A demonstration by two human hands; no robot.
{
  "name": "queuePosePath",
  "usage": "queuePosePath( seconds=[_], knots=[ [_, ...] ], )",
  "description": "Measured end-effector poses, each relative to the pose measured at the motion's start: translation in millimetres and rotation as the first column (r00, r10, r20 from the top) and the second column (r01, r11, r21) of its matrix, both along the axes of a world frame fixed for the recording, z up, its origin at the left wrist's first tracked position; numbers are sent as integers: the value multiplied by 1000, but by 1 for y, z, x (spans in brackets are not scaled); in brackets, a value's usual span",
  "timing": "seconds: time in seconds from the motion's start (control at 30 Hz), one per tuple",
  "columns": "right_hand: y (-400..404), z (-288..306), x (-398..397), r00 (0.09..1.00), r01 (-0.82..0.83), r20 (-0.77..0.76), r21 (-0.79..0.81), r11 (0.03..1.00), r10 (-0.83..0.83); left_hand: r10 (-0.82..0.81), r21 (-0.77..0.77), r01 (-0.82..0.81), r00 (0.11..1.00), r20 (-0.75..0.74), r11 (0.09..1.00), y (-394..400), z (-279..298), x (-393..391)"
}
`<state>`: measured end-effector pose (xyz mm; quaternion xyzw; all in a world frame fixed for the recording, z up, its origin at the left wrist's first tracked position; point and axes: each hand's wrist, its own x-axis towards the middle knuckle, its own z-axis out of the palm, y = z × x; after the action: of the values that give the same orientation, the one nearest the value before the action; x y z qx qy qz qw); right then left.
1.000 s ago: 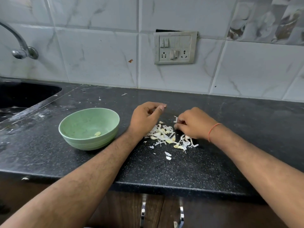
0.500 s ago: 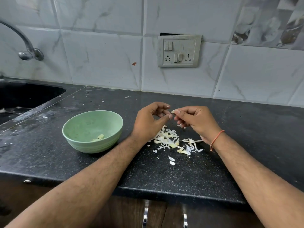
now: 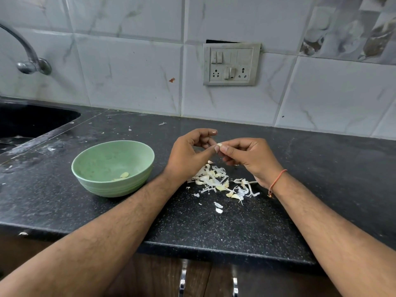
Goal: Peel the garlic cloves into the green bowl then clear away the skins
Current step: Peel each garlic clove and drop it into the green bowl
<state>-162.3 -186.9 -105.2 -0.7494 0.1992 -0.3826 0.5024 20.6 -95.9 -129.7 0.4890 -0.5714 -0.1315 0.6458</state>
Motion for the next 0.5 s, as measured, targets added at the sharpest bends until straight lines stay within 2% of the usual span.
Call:
queuePosePath(
  seconds=[0.27, 0.5],
  knots=[
    [8, -3, 4, 997, 55, 54, -82, 995, -50, -27, -19, 27, 1000, -2, 999, 1, 1, -3],
    [9, -7, 7, 988, 155, 46, -213, 965, -149, -19, -16, 20, 999, 41, 1000, 1, 0, -5]
  ],
)
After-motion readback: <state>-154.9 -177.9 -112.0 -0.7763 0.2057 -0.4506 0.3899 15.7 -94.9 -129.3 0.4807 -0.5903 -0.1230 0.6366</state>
